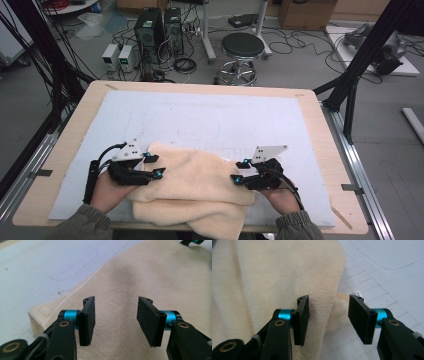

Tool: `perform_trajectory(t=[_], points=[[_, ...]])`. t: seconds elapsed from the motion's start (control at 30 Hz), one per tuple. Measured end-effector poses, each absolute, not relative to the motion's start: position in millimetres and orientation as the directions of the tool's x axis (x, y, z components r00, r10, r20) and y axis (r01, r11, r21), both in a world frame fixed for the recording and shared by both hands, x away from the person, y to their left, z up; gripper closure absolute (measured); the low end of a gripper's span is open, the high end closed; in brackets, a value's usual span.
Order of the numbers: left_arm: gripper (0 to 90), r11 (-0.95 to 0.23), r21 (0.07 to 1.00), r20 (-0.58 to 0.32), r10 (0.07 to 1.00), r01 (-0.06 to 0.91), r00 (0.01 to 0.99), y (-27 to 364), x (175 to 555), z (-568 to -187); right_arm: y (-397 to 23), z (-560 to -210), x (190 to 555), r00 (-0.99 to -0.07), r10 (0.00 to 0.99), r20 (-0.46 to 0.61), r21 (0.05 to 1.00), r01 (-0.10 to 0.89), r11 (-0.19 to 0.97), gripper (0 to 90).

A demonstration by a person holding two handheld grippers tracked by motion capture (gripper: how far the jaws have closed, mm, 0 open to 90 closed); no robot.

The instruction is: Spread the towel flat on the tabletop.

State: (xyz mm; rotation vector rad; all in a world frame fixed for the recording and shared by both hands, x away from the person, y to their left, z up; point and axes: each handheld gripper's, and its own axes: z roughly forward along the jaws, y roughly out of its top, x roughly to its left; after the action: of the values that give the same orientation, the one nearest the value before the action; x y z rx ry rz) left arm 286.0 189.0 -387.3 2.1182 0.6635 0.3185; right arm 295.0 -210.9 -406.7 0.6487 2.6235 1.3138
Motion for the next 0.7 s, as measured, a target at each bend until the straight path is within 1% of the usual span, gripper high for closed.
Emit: perform_trajectory(t=[0.07,0.13,0.2,0.27,0.33,0.37,0.5,0.53,0.6,0.7], points=[[47.4,-0.515,0.786,0.012,0.567,0.343,0.823,185.2,294.0,-397.4,-210.9,-410.6,297.0,-0.896,0.438,0.074,0.786,0.323,0.527,50.2],[45.7,-0.534,0.759,0.011,0.583,0.373,0.813,182.3,300.6,-407.6,-213.5,-414.5,298.1,-0.891,0.443,0.096,0.794,0.337,0.506,51.2],[45.9,-0.532,0.744,-0.021,0.587,0.405,0.809,180.9,304.3,-418.6,-215.5,-419.8,298.5,-0.888,0.441,0.131,0.793,0.361,0.491,53.5],[50.7,-0.536,0.726,-0.064,0.572,0.431,0.818,180.4,305.5,-428.4,-215.2,-424.6,298.5,-0.886,0.439,0.149,0.782,0.378,0.496,55.9],[54.8,-0.548,0.726,-0.048,0.563,0.416,0.825,179.5,303.8,-428.3,-213.2,-427.3,297.1,-0.89,0.426,0.16,0.778,0.38,0.501,60.5],[60.1,-0.552,0.722,-0.048,0.561,0.416,0.827,179.4,303.0,-427.0,-212.0,-428.6,296.3,-0.892,0.424,0.158,0.781,0.376,0.498,63.0],[76.5,-0.562,0.722,-0.034,0.553,0.403,0.833,179.3,300.5,-424.9,-210.1,-429.0,294.3,-0.899,0.4,0.18,0.775,0.38,0.506,80.7],[79.3,-0.557,0.725,-0.037,0.557,0.406,0.83,179.3,300.2,-424.1,-210.2,-428.4,294.4,-0.904,0.392,0.17,0.778,0.368,0.509,82.1],[82.1,-0.544,0.732,-0.038,0.569,0.41,0.822,179.2,299.7,-421.2,-210.8,-425.6,293.8,-0.904,0.392,0.17,0.777,0.368,0.511,83.6],[83.3,-0.523,0.751,-0.029,0.584,0.403,0.812,180.7,301.0,-411.1,-213.4,-418.0,295.3,-0.905,0.397,0.153,0.788,0.354,0.504,84.5]])
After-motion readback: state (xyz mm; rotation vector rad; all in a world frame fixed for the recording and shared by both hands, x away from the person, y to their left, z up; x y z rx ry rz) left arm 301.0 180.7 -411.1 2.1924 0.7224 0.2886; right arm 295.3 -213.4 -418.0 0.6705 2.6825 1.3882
